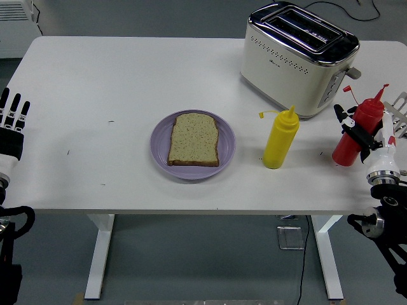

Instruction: Pick up the cup,pour liquid into bread,place the cup on the desk

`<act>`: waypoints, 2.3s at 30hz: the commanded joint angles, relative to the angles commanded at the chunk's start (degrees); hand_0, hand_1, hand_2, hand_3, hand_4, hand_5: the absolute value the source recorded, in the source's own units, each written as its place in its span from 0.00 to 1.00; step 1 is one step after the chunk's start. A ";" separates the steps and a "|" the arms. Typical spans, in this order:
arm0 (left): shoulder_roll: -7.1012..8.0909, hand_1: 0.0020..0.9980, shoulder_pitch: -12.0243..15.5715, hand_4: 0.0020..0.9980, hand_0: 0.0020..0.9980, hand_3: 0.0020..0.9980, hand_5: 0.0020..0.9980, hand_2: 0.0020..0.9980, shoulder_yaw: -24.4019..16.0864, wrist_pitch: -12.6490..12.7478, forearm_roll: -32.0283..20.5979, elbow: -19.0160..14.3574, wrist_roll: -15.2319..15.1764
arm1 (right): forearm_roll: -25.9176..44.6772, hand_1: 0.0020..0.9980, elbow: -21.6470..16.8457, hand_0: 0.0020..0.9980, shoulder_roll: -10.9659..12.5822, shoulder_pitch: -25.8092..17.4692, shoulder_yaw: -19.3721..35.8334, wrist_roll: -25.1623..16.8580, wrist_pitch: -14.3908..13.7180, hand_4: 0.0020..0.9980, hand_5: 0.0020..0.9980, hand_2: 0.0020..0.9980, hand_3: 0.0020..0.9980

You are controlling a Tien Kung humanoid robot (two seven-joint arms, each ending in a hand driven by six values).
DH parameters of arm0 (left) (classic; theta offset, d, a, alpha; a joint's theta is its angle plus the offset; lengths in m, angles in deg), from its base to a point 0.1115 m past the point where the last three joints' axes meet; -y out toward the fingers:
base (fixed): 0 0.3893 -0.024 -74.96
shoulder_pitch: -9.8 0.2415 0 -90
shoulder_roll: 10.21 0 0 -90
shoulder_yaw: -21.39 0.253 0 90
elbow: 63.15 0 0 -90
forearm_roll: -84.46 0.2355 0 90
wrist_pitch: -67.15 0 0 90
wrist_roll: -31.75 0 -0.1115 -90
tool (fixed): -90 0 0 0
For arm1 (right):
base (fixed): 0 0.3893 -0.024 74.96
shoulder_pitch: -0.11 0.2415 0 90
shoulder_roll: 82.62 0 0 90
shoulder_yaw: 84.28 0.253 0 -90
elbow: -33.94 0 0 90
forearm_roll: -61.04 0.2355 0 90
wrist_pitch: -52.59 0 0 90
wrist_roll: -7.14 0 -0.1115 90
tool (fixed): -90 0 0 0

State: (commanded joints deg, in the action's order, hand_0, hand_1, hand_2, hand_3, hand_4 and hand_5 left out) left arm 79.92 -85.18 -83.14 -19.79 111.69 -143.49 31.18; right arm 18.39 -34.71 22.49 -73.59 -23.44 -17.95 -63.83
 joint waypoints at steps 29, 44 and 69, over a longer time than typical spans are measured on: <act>0.00 0.74 -0.30 0.55 0.79 0.70 1.00 0.74 -0.55 -0.04 0.04 -0.06 -0.10 | -61.43 0.06 -9.25 0.08 6.16 22.74 -7.07 34.38 1.01 0.76 0.23 0.23 0.34; -0.08 0.74 -0.01 0.54 0.79 0.69 1.00 0.74 -0.75 -0.07 0.04 -0.02 -0.14 | -87.35 0.08 -4.35 0.09 4.88 36.91 -26.11 39.58 12.05 0.72 0.20 0.25 0.36; -0.03 0.74 0.46 0.54 0.79 0.69 1.00 0.74 -0.74 -0.08 0.16 0.01 -0.23 | -87.35 0.09 -3.37 0.11 5.39 37.32 -22.45 40.34 11.33 0.69 0.18 0.26 0.37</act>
State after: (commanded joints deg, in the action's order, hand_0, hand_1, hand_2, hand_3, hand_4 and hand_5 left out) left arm 79.90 -84.72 -83.88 -19.87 111.85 -143.48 30.95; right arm -68.96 -38.08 27.88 -36.27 -45.89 22.39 -52.51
